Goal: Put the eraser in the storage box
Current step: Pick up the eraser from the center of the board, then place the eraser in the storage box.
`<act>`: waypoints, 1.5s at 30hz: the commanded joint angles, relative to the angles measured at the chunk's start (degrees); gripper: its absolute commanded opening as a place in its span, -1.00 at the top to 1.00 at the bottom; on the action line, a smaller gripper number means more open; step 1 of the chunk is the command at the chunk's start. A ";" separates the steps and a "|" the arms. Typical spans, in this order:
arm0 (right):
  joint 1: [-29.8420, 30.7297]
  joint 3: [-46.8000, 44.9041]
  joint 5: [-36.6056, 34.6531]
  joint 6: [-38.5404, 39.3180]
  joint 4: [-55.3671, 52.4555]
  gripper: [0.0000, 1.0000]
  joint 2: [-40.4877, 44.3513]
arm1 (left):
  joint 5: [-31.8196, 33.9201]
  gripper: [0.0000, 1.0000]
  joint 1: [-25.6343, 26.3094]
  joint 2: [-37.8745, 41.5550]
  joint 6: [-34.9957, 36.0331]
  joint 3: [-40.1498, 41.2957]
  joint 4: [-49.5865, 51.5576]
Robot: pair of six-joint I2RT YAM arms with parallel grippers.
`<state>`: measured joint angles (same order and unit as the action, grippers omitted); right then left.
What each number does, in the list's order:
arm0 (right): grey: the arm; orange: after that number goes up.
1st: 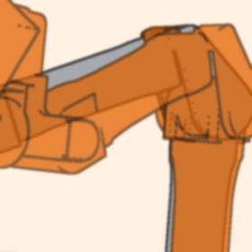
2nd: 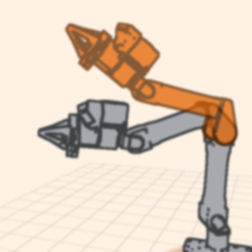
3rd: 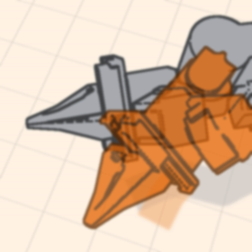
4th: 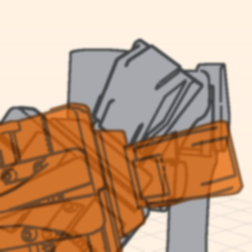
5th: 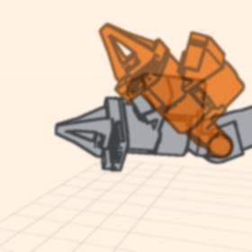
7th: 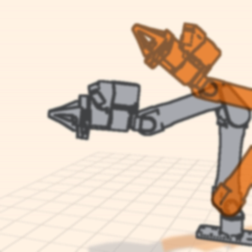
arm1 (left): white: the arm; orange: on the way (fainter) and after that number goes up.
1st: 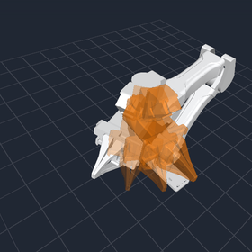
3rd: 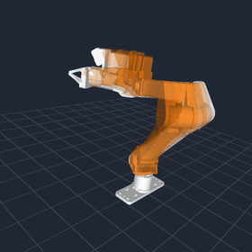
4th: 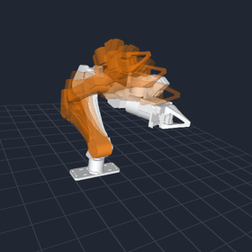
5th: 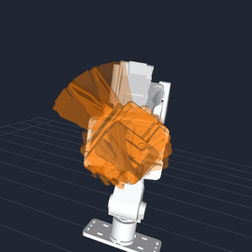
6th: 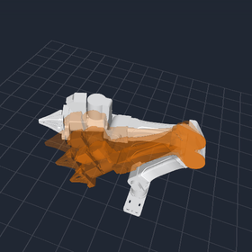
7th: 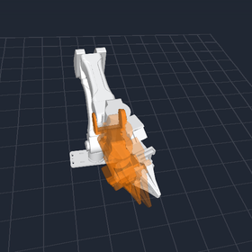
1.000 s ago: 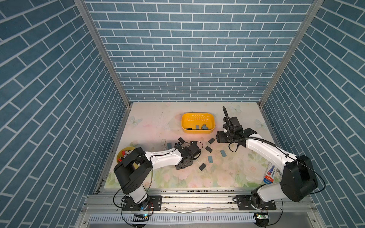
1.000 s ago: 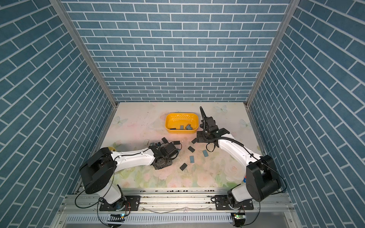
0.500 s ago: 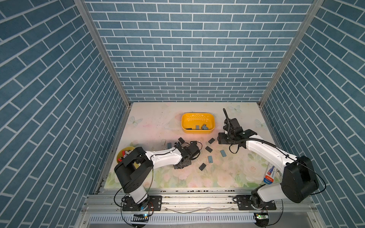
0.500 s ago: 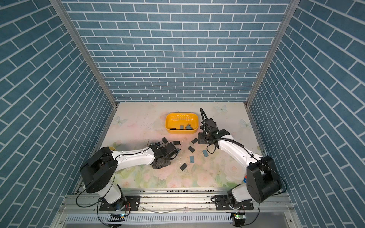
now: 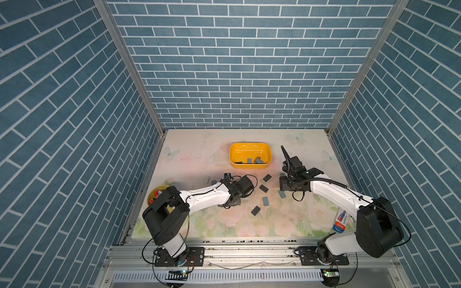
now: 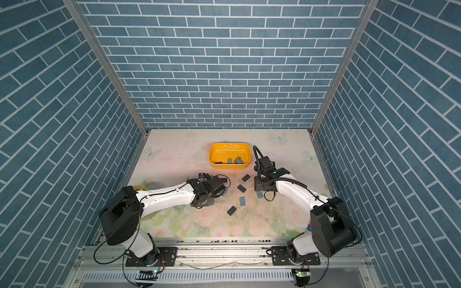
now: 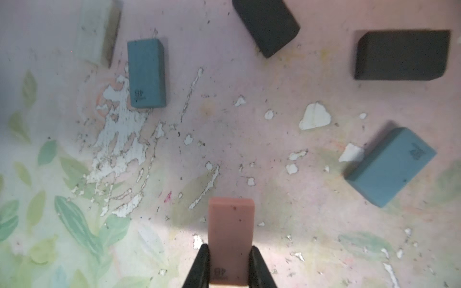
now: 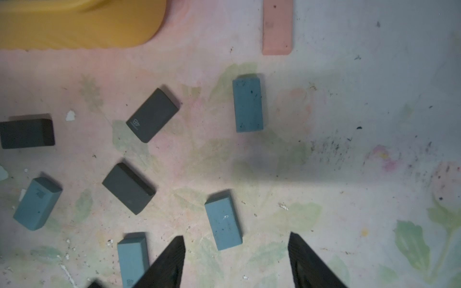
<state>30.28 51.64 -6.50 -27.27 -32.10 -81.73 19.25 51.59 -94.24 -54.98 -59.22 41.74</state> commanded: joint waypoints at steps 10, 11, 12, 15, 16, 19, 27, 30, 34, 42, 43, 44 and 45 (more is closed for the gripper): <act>1.66 -3.91 3.38 -2.79 4.15 -0.26 -3.02 | 4.50 0.57 -5.89 -2.13 14.04 -15.91 2.30; 1.77 -3.85 3.52 -2.70 4.51 -0.23 -3.61 | 4.01 0.57 -6.50 -2.93 14.98 -17.68 2.17; 1.86 -3.77 3.52 -2.57 4.50 -0.22 -4.03 | 3.43 0.57 -6.92 -4.04 16.03 -19.53 2.04; 1.88 -3.48 2.67 -2.31 4.33 -0.19 -5.15 | 2.68 0.57 -8.16 -7.56 18.19 -24.69 2.12; 1.89 -3.39 2.47 -2.27 4.17 -0.17 -5.28 | 1.85 0.56 -8.71 -8.80 18.68 -26.63 2.22; 1.97 -3.34 1.75 -2.18 4.05 -0.14 -5.56 | 0.48 0.57 -9.92 -12.21 20.19 -30.77 1.21; 1.97 -2.86 1.32 -1.94 3.80 0.00 -7.19 | -2.55 0.56 -11.42 -22.10 23.47 -43.13 3.68; 1.98 -2.77 1.26 -1.91 3.93 0.06 -7.71 | -3.00 0.54 -12.03 -23.98 24.27 -45.53 3.24; 2.06 -2.59 1.43 -1.83 3.98 0.12 -8.43 | -5.48 0.52 -13.22 -26.66 25.00 -48.52 3.01; 2.16 -2.29 1.58 -1.65 4.08 0.21 -9.54 | -7.70 0.50 -14.82 -31.87 26.43 -52.55 3.41; 2.19 -2.16 1.59 -1.56 4.17 0.23 -9.78 | -7.91 0.49 -14.98 -32.51 26.51 -53.09 3.69; 2.15 -2.15 1.63 -1.56 4.14 0.26 -9.97 | -8.18 0.49 -15.11 -33.05 26.68 -53.39 3.79; 2.17 -2.07 1.80 -1.52 4.15 0.30 -10.13 | -8.33 0.48 -15.15 -33.60 26.83 -53.65 3.79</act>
<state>32.18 48.27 -4.40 -28.25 -27.75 -90.65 12.05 36.93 -126.23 -29.26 -111.02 43.97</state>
